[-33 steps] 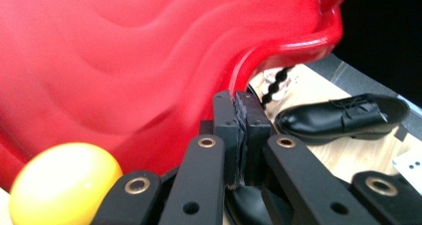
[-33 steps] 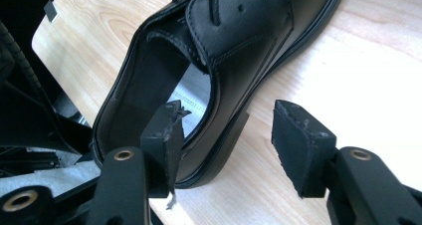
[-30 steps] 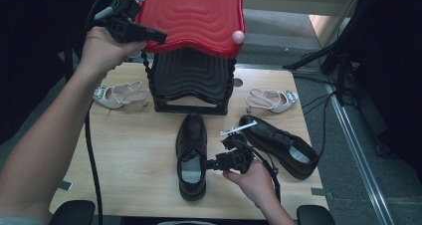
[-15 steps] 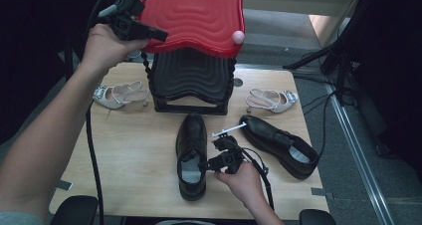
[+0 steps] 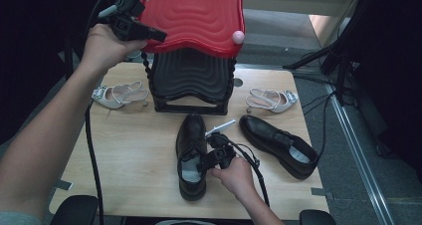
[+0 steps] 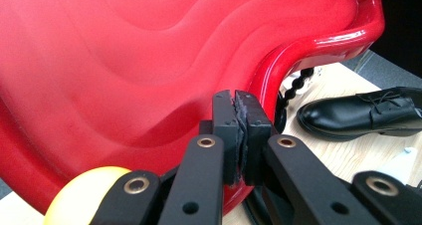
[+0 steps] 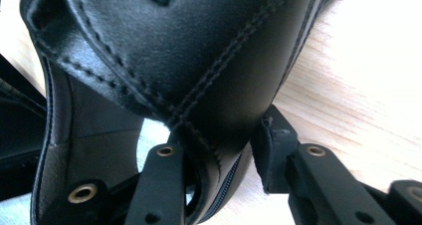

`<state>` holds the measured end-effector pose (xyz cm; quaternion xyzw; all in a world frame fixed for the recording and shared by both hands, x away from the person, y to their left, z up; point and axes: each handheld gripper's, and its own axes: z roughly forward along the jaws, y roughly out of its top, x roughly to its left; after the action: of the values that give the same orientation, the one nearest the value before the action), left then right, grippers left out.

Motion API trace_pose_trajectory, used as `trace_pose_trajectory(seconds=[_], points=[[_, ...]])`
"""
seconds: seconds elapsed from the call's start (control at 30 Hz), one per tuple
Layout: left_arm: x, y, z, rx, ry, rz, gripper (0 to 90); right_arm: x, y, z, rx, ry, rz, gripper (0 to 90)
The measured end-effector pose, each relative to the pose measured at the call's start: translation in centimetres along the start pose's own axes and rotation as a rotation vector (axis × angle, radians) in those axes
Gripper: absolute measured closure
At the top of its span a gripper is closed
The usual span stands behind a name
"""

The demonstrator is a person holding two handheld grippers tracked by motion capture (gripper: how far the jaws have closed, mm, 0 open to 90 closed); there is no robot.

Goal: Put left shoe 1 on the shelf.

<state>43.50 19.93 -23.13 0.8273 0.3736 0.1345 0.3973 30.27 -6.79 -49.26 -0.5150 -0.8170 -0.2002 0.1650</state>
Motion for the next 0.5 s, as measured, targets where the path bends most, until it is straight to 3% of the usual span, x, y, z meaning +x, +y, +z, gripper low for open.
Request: trace_pose_trajectory(seconds=[0.33,0.37,0.5], points=[[0.04,-0.03,0.26,0.010,0.014,0.002,88.9,-0.65,0.49,-0.26,0.057,0.005,0.016,76.3],[0.04,-0.02,0.27,0.010,0.014,0.002,88.9,-0.63,0.57,-0.41,0.067,-0.004,0.028,76.2],[0.00,0.02,0.32,0.011,0.018,0.003,89.0,-0.71,0.78,-0.66,0.086,-0.040,-0.002,80.2]])
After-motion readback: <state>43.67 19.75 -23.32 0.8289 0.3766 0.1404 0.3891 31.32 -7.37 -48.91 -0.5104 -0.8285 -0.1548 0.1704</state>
